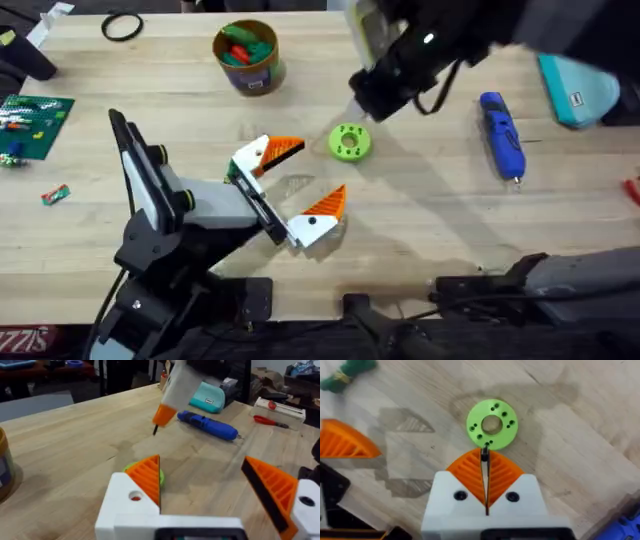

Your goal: Pick up the gripper from the table and insert it into the empty holder that is missing its gripper. Then pick up a screw, insert it into the mounting hole, and use the screwdriver to tighten it. Finally, clean up the table by picking up the vegetable and placing it into the bucket.

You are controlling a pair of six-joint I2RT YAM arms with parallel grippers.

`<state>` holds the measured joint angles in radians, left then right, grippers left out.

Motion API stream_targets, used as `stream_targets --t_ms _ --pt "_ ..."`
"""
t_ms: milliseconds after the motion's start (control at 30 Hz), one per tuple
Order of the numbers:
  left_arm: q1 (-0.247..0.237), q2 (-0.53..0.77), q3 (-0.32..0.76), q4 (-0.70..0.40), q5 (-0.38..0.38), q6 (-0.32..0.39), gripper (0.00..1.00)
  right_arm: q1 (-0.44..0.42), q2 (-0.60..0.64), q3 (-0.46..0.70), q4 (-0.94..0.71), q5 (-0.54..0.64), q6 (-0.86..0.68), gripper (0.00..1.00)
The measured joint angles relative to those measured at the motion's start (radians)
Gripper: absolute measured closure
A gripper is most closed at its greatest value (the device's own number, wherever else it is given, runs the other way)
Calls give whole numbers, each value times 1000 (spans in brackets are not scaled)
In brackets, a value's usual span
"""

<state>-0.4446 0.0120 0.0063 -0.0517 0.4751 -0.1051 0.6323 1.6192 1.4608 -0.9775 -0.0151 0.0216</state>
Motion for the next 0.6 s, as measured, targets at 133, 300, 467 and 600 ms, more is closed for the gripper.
stream_targets --t_ms 133,300,467,600 --pt "0 0 0 0 0 0 15 0 -56 36 -20 0 0 997" --pt "0 0 0 0 0 0 15 0 -107 37 -25 0 0 997" --pt "0 0 0 0 0 0 15 0 -132 37 -26 -1 0 998" --pt "0 0 0 0 0 0 15 0 -133 37 -26 -1 0 998"
